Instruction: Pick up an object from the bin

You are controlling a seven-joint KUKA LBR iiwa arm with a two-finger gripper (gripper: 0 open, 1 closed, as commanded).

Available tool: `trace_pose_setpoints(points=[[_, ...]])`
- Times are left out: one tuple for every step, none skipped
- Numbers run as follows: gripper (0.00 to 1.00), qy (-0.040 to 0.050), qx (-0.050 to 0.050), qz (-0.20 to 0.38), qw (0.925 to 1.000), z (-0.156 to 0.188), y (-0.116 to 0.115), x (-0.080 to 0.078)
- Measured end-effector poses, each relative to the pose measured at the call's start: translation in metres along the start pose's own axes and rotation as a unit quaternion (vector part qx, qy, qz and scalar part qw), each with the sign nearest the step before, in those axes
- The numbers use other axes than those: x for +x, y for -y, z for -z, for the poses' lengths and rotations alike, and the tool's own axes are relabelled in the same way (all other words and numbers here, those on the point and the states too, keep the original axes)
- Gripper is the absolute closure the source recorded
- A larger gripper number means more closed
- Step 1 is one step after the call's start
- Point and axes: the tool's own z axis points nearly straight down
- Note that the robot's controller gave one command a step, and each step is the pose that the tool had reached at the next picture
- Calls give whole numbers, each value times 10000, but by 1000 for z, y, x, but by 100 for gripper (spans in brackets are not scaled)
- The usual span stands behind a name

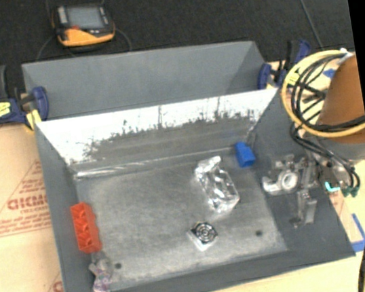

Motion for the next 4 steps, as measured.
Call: trace_pose_setpoints(points=[[0,-7,-11,519,9987,-98,-38,-13],[0,153,19,559,9983,-128,-60,-60],[100,142,25,580,9982,-124,-59,-61],[100,46,-7,284,9996,-121,-54,-81]])
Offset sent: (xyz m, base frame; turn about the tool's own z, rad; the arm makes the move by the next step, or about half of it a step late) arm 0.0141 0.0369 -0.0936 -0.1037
